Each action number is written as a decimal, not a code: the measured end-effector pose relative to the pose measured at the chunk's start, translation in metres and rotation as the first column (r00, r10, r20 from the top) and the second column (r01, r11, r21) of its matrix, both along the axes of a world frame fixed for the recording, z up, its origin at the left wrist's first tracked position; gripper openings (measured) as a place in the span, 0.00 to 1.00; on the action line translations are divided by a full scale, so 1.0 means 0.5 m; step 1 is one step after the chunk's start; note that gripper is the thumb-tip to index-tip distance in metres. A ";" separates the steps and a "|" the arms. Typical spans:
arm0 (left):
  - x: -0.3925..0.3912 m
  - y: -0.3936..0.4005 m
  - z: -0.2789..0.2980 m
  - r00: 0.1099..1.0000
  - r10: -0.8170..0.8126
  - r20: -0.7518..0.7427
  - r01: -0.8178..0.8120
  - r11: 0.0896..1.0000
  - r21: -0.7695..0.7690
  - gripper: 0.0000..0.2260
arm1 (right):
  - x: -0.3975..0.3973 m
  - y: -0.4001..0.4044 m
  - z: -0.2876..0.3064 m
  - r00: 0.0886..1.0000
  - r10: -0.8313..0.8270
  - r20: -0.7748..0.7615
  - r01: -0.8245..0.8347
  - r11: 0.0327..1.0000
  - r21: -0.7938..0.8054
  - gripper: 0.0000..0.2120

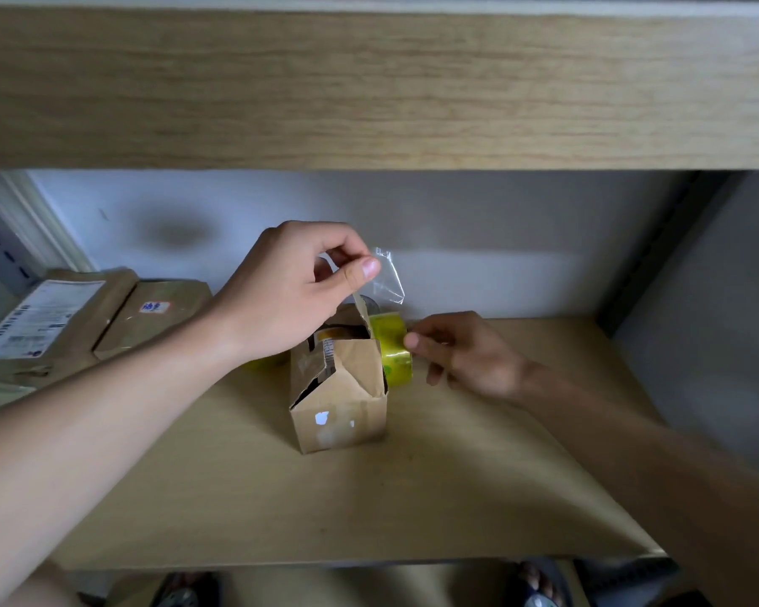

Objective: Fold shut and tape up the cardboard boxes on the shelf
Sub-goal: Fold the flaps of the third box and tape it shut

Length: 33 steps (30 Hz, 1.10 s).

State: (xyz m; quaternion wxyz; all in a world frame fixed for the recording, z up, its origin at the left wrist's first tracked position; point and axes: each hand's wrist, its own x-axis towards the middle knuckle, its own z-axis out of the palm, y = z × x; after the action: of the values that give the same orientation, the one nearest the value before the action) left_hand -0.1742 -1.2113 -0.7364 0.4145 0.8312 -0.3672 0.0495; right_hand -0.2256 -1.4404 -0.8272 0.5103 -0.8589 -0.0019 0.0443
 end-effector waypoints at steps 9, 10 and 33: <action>-0.008 0.016 -0.024 0.998 0.031 -0.053 -0.038 0.990 -0.135 0.08 | 0.013 -0.004 0.007 0.985 -0.145 0.089 0.134 0.984 0.119 0.04; -0.008 0.017 -0.027 0.998 0.025 -0.057 -0.033 0.990 -0.137 0.08 | 0.012 -0.019 0.016 0.972 -0.167 0.166 0.163 0.986 0.039 0.03; -0.009 0.023 -0.056 0.999 -0.001 -0.036 -0.007 0.975 -0.222 0.09 | -0.002 -0.112 -0.012 0.962 -0.059 0.265 0.228 0.704 -0.672 0.13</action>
State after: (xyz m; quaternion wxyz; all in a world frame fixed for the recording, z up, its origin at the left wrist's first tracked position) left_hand -0.1788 -1.1996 -0.7644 0.5113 0.7809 -0.3507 0.0760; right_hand -0.2266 -1.4963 -0.8331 0.1473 -0.9842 0.0246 -0.0954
